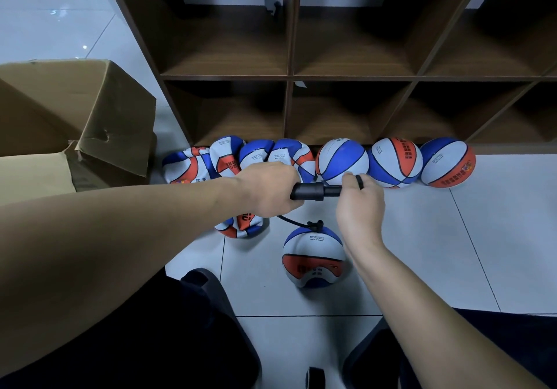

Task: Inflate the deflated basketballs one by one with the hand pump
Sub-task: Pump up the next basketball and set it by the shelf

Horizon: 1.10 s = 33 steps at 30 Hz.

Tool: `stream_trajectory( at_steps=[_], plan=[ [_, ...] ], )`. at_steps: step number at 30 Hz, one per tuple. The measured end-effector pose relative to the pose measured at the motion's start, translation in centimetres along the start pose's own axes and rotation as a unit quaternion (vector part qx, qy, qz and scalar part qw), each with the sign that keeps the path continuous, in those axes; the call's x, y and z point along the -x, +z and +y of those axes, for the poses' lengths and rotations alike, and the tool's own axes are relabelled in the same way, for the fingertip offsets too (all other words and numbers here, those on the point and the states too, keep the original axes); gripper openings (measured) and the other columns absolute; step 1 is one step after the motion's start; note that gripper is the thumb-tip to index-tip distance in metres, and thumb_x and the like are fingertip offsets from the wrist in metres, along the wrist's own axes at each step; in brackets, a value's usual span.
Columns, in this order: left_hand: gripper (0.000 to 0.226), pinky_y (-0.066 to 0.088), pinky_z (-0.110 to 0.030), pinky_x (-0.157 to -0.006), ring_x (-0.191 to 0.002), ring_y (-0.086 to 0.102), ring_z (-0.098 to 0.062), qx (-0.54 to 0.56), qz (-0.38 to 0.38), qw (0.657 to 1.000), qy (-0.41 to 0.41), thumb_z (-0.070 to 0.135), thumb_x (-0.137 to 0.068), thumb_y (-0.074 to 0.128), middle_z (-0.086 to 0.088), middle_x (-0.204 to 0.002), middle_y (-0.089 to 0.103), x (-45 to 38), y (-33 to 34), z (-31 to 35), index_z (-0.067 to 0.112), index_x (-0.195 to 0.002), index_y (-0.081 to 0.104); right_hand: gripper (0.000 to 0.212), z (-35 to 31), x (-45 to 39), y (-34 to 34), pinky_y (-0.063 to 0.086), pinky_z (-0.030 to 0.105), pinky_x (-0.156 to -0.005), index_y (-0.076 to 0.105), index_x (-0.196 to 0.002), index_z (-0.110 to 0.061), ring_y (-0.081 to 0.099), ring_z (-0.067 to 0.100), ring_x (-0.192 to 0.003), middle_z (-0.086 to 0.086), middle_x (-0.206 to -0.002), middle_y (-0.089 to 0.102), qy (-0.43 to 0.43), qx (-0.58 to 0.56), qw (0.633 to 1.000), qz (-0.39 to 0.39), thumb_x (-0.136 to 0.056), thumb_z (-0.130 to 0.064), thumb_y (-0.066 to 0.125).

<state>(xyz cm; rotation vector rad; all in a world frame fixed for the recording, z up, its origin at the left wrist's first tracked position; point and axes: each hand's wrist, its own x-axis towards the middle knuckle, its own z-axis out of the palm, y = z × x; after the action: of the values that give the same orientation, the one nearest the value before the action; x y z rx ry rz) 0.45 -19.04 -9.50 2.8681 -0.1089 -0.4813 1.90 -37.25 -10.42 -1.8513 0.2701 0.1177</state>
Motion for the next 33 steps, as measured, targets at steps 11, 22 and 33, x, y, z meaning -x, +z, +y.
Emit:
stream_trajectory(
  at_steps=[11,22,33],
  plan=[
    [0.029,0.048,-0.034,-0.058,-0.067,0.064,-0.019,0.004,-0.023,0.999,0.024,0.052,-0.099,0.065,0.003,-0.072,0.066,-0.5,0.4,0.2,0.028,-0.083,0.062,0.036,0.7,0.4,1.2,0.043,0.037,-0.062,0.050,-0.076,-0.015,0.046,0.021,-0.064,-0.001,-0.070,0.050,0.000,0.032,0.998,-0.046,-0.107,-0.034,0.053],
    [0.022,0.056,-0.039,-0.066,-0.070,0.066,-0.020,0.028,-0.062,0.998,-0.004,0.047,-0.100,0.070,0.002,-0.077,0.068,-0.3,-0.4,-3.2,0.029,-0.088,0.063,0.034,0.4,-3.8,-3.4,0.034,0.033,-0.062,0.044,-0.064,-0.016,0.037,0.017,-0.061,-0.005,-0.062,0.043,0.042,-0.014,0.999,0.032,-0.094,-0.021,0.058],
    [0.022,0.057,-0.038,-0.066,-0.071,0.067,-0.020,-0.008,-0.037,0.999,0.007,0.045,-0.103,0.064,0.000,-0.079,0.068,0.2,-0.1,-1.9,0.026,-0.093,0.064,0.028,0.3,-2.9,-2.4,0.038,0.038,-0.065,0.045,-0.070,-0.010,0.040,0.019,-0.064,0.000,-0.067,0.045,0.004,-0.005,0.999,0.039,-0.095,-0.019,0.054]
  ],
)
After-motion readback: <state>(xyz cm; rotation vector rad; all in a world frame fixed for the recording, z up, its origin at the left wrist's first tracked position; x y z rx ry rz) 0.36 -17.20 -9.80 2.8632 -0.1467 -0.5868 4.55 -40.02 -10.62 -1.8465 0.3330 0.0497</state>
